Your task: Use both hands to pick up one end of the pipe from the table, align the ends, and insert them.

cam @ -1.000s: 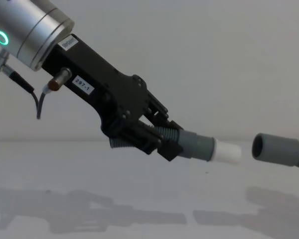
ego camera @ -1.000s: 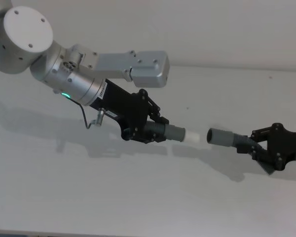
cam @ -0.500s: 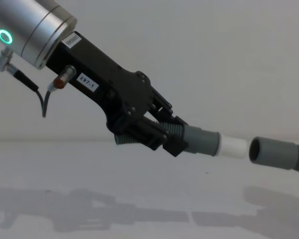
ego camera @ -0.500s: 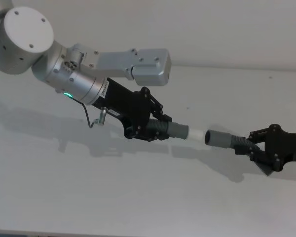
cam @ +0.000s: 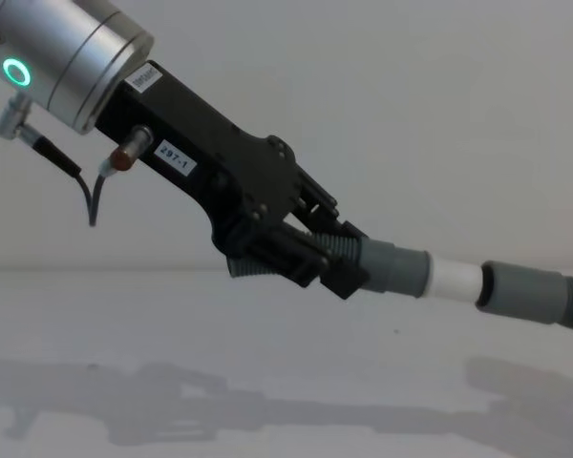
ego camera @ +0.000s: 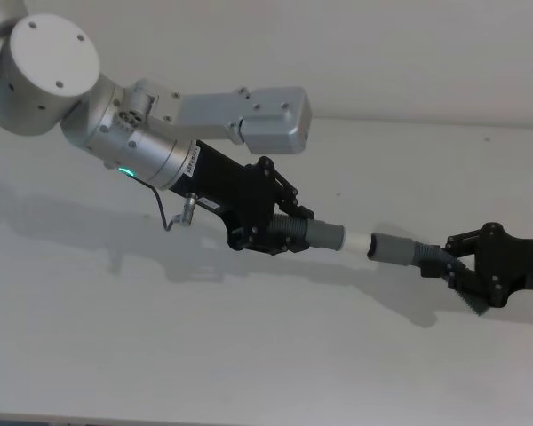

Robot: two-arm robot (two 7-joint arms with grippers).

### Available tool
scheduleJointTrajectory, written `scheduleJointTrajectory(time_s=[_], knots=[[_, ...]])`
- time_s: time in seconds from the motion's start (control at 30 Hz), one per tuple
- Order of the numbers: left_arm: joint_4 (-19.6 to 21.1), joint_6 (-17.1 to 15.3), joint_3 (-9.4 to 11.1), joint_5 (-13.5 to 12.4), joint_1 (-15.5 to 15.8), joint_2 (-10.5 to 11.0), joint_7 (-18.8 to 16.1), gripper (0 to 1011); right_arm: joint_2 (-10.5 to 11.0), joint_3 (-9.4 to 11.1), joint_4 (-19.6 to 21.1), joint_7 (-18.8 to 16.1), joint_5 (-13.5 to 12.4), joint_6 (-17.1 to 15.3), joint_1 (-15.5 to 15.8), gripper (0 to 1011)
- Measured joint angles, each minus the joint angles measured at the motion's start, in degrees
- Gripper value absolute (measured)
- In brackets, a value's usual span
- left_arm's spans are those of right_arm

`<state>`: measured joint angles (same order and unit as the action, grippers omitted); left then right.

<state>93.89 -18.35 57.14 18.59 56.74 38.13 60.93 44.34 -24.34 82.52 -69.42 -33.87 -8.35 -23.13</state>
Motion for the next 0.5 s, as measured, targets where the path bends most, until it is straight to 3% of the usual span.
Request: scheduleJointTrajectory(time_s=[0.5], knots=[[-0.3, 0.6, 0.3, 0.5, 0.1, -0.1, 0.0, 343, 0.0, -0.1, -0.1, 0.0, -0.1, 0.1, -0.1, 176]])
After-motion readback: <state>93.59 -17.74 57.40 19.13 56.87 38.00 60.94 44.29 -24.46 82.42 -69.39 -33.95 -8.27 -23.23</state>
